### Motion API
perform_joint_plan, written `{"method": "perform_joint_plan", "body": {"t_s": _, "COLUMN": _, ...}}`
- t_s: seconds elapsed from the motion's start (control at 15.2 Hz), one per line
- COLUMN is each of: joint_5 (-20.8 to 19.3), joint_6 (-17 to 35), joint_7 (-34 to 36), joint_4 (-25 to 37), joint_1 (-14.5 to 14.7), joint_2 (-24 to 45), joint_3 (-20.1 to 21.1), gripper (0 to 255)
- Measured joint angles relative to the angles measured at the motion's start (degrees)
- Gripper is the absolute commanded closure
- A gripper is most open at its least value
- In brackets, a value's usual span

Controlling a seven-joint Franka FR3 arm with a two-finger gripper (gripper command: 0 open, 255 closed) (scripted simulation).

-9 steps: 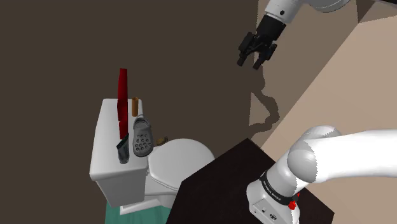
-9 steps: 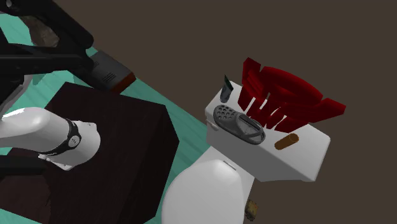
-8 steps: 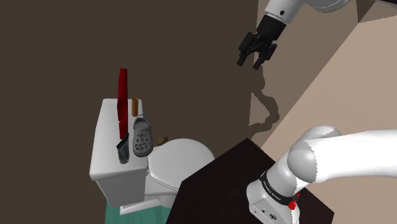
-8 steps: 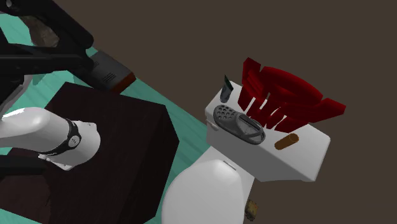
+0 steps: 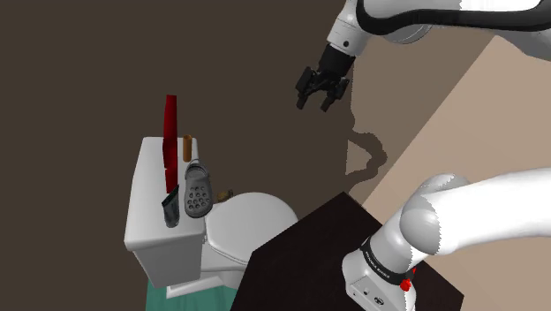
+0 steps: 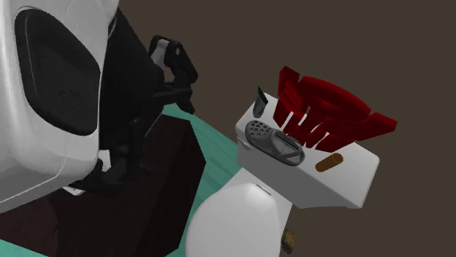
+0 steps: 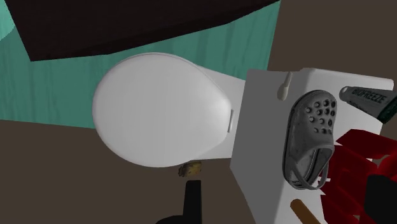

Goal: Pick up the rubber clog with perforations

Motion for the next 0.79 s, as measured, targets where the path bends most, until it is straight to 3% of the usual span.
{"method": "perform_joint_plan", "body": {"t_s": 0.79, "joint_5": -1.0, "joint_6": 22.1, "joint_7": 9.0, "joint_4": -0.7, "joint_1": 1.4, "joint_2": 20.4, "joint_3": 8.2, "gripper": 0}}
